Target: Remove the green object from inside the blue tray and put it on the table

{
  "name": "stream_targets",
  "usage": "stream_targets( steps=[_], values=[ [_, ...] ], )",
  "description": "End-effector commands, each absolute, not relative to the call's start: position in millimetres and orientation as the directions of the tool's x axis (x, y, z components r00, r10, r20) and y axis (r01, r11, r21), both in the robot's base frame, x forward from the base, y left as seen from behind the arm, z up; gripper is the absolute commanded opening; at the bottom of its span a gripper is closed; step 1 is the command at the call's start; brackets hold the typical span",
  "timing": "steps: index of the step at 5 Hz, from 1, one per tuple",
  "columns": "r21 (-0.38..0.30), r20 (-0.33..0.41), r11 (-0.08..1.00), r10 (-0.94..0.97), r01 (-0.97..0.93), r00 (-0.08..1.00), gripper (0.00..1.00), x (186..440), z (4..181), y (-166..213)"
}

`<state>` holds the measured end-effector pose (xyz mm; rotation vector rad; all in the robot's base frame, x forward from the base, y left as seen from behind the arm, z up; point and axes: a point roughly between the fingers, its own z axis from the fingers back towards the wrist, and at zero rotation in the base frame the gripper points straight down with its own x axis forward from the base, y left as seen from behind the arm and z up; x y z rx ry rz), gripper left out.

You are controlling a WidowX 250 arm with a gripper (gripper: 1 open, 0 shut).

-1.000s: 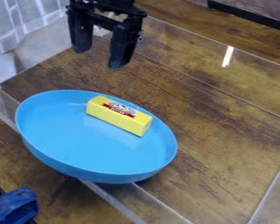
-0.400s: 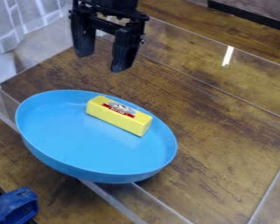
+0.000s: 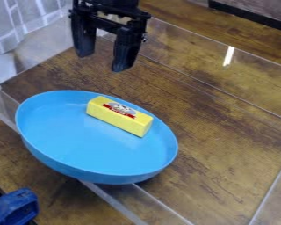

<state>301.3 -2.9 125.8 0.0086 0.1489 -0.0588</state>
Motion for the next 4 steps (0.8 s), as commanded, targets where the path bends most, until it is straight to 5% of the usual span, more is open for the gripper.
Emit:
stream_targets(
  steps=[1,4],
  values=[
    [0.002,-0.074,0.999,-0.038,0.038,0.997,1.00,307.4,148.7,1.9],
    [-0.013,-0.068,0.999,-0.036,0.035,0.997,1.00,304.4,157.7,-0.7]
  ],
)
